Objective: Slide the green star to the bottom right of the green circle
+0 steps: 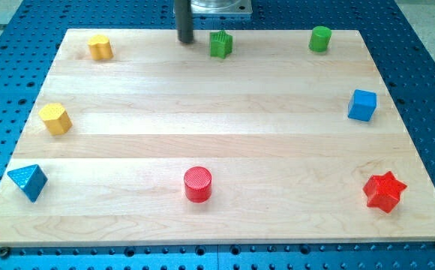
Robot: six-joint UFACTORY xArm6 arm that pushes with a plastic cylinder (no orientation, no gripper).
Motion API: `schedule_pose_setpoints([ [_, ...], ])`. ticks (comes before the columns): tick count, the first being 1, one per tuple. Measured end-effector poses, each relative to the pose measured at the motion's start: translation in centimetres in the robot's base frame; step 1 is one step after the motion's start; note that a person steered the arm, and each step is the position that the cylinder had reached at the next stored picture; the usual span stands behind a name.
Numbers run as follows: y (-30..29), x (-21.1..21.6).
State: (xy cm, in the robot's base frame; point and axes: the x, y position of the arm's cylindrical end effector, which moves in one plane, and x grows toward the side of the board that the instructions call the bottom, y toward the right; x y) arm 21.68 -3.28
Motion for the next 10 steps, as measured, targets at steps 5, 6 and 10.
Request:
schedule_pose_setpoints([
  [5,13.0,4.3],
  [6,18.4,6.7],
  [10,21.3,9.5],
])
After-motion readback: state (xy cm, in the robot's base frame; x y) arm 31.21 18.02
